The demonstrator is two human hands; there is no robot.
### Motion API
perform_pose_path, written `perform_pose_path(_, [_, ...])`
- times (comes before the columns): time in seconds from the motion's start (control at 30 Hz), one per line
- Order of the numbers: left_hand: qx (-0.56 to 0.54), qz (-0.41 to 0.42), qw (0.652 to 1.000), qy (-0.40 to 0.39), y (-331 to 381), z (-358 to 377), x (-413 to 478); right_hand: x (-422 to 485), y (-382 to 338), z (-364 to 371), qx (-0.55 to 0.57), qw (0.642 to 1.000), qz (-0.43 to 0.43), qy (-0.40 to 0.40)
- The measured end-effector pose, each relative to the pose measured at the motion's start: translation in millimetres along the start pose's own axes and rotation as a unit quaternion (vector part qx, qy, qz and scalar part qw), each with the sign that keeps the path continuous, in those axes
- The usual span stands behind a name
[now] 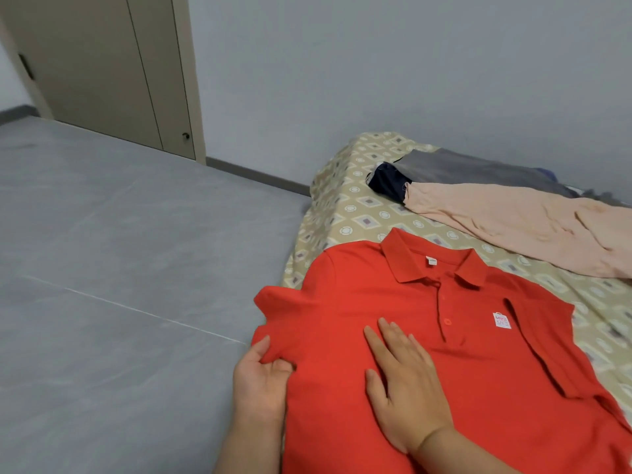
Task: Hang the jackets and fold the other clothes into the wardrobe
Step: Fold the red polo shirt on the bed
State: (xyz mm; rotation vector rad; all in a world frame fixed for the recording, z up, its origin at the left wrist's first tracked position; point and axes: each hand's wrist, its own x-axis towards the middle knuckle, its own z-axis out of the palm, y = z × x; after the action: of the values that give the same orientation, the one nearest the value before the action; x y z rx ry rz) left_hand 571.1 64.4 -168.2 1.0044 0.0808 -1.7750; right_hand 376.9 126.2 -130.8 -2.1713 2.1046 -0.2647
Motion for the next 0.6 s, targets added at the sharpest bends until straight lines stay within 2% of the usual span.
perform_pose_path(0.07, [0.006, 0.012, 1.000, -0.017, -10, -6, -3, 0, -1, 0, -0.005, 1.000, 0.001, -0.003])
perform_pose_path(0.1, [0.034, 0.027, 0.999, 0.003, -9, -7, -3, 1, -1, 0, -0.008, 1.000, 0.001, -0.006])
perform_pose_path(0.17, [-0.006, 0.025, 1.000, 0.017, -3, -2, 0, 1, -2, 0, -0.001, 1.000, 0.006, -0.003])
perform_pose_path(0.2, [-0.055, 0.001, 0.998, -0.005, 2, 0, 2, 1, -3, 0, 0.004, 1.000, 0.008, -0.001])
perform_pose_path(0.27, [-0.047, -0.019, 0.999, -0.008, 6, 3, 6, 1, -5, -1, 0.003, 1.000, 0.010, -0.002])
perform_pose_path(0.37, [-0.036, 0.067, 0.996, 0.040, 7, 11, 10, 0, -4, -1, 0.006, 1.000, 0.008, -0.005])
perform_pose_path(0.4, [-0.093, 0.078, 0.992, 0.042, 11, 15, 9, 0, -4, -1, 0.007, 1.000, 0.008, -0.004])
perform_pose_path(0.43, [-0.134, 0.090, 0.987, 0.024, 15, 20, 7, 0, -3, -1, 0.008, 1.000, 0.009, -0.003])
perform_pose_path(0.53, [-0.217, 0.082, 0.964, -0.127, 35, 45, -8, 0, -4, -1, 0.011, 1.000, 0.007, -0.001])
perform_pose_path(0.6, [-0.148, 0.127, 0.962, -0.193, 35, 69, -19, 0, -4, 0, 0.016, 1.000, 0.003, 0.007])
